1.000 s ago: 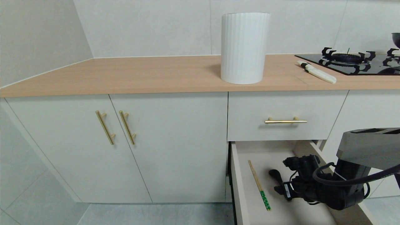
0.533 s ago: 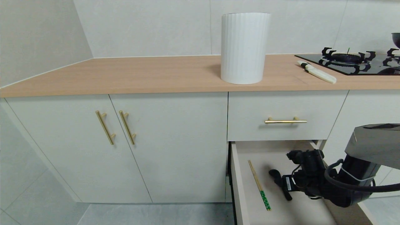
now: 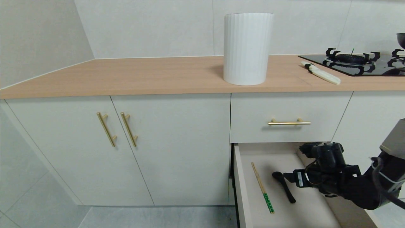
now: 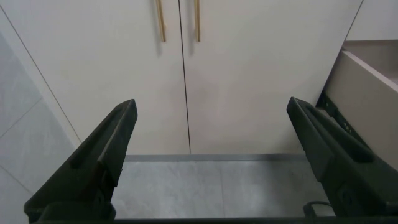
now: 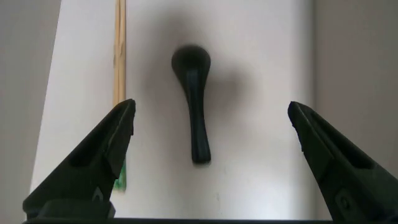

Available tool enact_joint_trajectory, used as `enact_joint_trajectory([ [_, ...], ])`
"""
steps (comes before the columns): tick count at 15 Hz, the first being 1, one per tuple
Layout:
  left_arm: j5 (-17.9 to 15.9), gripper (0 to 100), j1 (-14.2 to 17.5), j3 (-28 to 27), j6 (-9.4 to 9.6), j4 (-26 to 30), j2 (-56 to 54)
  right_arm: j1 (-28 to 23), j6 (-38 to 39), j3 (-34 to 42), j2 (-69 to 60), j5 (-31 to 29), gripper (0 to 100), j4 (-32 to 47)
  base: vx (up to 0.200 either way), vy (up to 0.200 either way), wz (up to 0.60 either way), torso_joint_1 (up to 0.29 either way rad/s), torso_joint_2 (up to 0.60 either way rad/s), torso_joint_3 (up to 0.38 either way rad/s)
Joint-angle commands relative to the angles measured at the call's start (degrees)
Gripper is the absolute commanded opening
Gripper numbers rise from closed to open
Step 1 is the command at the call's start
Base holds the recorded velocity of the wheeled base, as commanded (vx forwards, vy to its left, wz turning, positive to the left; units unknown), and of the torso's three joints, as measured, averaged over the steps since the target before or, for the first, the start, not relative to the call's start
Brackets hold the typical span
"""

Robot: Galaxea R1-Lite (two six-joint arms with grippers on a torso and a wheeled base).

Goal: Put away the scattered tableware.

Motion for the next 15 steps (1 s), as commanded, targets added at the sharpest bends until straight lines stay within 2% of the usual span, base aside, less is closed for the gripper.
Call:
enact_joint_trajectory([
  [1,0.0,100,0.0,0.0,-0.01,0.0,0.0,1.3,0.0,-0.5,-8.3,0.5,100,6.2,0.000,0.000,0.00,0.000,0.00,0.000],
  [7,0.0,100,0.0,0.0,-0.01,0.0,0.0,4.1,0.1,-3.4,-18.7,1.1,100,23.2,0.000,0.000,0.00,0.000,0.00,0.000],
  [13,0.0,100,0.0,0.0,-0.01,0.0,0.0,4.4,0.0,-3.3,-20.3,1.0,100,24.6,-0.200,0.000,0.00,0.003,0.00,0.005],
  [15,0.0,100,0.0,0.0,-0.01,0.0,0.0,5.1,-0.1,-3.0,-21.7,1.0,100,25.6,0.000,0.000,0.00,0.000,0.00,0.000],
])
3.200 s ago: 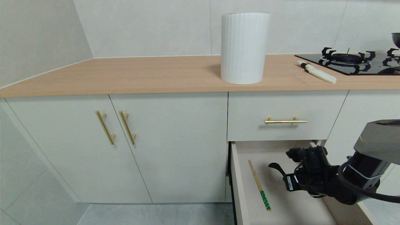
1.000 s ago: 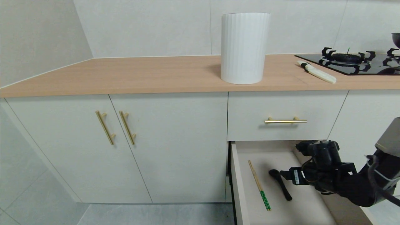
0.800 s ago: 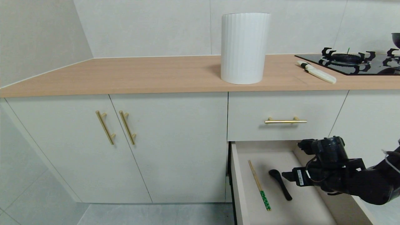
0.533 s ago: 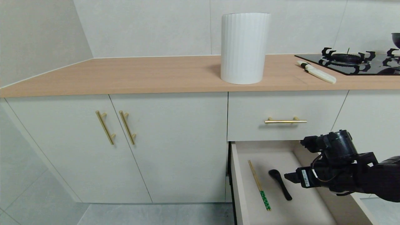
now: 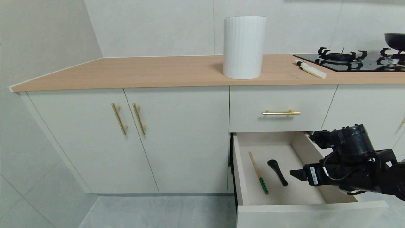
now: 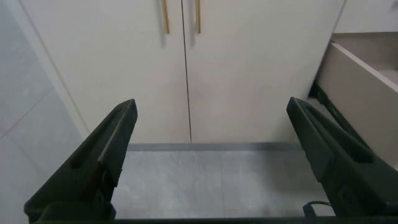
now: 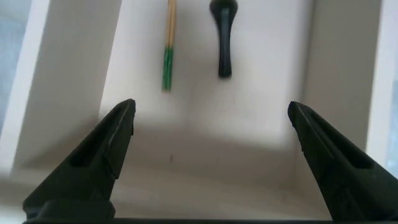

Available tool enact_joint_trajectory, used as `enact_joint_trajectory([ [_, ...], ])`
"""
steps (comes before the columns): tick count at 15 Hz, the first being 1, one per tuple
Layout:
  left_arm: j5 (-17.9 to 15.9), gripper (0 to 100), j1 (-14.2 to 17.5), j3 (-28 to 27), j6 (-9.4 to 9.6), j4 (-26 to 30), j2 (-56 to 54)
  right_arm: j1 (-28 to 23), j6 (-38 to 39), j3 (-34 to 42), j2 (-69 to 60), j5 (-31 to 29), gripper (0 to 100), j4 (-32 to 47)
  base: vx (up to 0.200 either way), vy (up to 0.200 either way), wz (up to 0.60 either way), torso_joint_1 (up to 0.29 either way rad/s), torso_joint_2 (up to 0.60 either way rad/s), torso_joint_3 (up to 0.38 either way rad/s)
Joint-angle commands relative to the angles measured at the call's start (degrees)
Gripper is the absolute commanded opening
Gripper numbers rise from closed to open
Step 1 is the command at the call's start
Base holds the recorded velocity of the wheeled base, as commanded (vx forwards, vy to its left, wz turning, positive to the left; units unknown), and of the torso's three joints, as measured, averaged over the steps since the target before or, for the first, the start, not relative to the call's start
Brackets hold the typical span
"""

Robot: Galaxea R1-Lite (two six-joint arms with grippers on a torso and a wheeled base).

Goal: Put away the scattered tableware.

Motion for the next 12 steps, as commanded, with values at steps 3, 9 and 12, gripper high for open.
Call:
enact_joint_trajectory([
  [3,0.0,100,0.0,0.0,0.04,0.0,0.0,1.6,-1.2,-0.2,-4.8,0.1,100,5.6,0.000,0.000,0.00,0.000,0.00,0.000],
  [9,0.0,100,0.0,0.0,0.04,0.0,0.0,5.4,-4.6,0.1,-10.5,0.0,100,17.8,0.000,0.000,0.00,0.000,0.00,0.000],
  [12,0.0,100,0.0,0.0,0.04,0.0,0.0,8.5,-6.3,1.3,-11.2,-0.1,100,20.6,0.000,0.000,0.00,0.000,0.00,0.000],
])
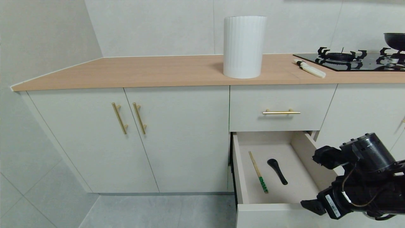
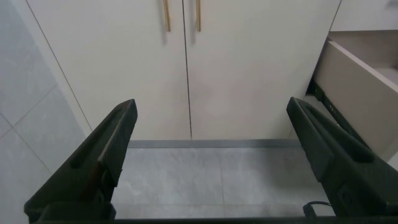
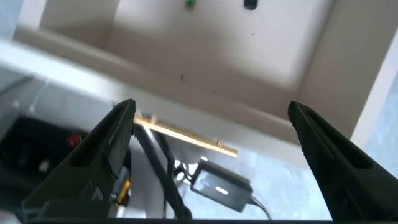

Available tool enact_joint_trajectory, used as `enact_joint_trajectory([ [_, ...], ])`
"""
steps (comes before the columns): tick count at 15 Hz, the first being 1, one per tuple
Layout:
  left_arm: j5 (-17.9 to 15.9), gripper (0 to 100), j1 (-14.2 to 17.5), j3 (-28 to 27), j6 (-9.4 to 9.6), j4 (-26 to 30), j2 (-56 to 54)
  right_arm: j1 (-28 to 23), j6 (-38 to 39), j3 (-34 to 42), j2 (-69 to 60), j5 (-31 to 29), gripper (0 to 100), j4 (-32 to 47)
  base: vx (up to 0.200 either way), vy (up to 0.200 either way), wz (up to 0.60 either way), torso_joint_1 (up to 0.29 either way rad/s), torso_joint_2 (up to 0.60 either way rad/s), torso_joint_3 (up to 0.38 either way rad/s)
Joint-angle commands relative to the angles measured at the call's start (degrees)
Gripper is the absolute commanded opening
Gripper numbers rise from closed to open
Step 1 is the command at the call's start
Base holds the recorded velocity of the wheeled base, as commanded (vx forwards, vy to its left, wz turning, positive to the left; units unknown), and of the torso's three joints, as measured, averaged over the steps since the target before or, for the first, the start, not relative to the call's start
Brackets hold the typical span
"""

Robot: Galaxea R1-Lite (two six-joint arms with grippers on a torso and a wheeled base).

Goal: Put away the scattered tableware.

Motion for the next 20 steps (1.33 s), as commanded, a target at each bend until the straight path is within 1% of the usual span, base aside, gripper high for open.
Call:
enact_joint_trajectory([
  [1,0.0,100,0.0,0.0,0.02,0.0,0.0,2.7,-0.9,1.6,-0.7,-0.1,100,0.5,0.000,0.000,0.00,0.000,0.00,0.000],
  [6,0.0,100,0.0,0.0,0.02,0.0,0.0,6.8,-8.0,8.1,-0.7,-0.4,100,0.5,0.000,0.000,0.00,0.000,0.00,0.000],
  [9,0.0,100,0.0,0.0,0.02,0.0,0.0,7.8,-11.8,10.9,-0.6,-0.3,100,0.5,0.000,0.000,0.00,0.000,0.00,0.000],
  [16,0.0,100,0.0,0.0,-0.07,0.0,0.0,7.6,-11.4,10.1,4.0,-0.4,100,-0.6,0.000,0.000,0.00,0.000,0.00,0.000],
  [20,0.0,100,0.0,0.0,-0.07,0.0,0.0,6.1,-7.7,9.3,8.2,-1.5,100,-5.1,0.000,0.000,0.00,0.000,0.00,0.000],
])
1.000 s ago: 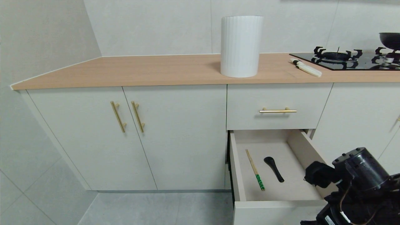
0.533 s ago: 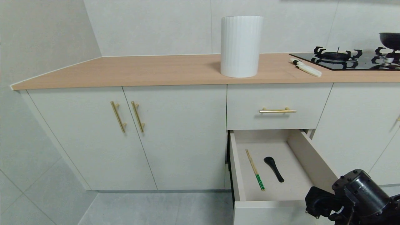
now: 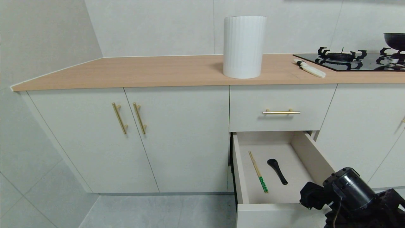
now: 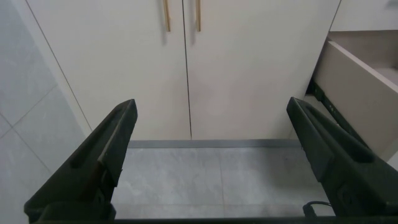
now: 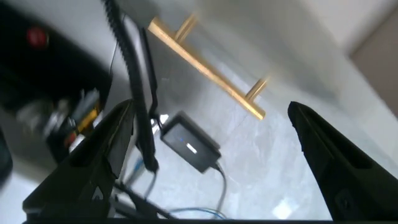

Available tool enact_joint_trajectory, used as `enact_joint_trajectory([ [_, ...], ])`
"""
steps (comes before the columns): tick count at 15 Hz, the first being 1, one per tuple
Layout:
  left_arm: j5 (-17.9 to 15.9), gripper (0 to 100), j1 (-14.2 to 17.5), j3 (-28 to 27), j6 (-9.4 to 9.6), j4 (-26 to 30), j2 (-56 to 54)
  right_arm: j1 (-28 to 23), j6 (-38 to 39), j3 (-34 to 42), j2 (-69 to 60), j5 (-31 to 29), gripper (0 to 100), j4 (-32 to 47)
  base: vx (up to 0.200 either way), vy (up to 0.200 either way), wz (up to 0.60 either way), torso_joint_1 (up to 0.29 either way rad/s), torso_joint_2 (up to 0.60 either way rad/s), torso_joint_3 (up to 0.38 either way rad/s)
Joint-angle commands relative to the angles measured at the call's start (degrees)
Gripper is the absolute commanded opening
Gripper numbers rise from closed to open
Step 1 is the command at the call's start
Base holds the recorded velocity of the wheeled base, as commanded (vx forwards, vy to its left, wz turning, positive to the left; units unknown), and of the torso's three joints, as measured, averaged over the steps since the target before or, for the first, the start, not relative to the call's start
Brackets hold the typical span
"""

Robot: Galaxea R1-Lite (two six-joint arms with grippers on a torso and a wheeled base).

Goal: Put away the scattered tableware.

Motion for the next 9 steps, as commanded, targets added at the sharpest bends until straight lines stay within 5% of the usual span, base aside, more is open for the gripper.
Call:
enact_joint_trajectory([
  [1,0.0,100,0.0,0.0,-0.05,0.0,0.0,-0.8,2.0,-1.3,4.6,-1.7,100,-1.0,0.000,0.000,0.00,0.000,0.00,0.000],
  [9,0.0,100,0.0,0.0,0.04,0.0,0.0,-1.9,11.9,-7.4,11.9,-7.0,100,-3.0,0.000,0.000,0.00,0.000,0.00,0.000],
])
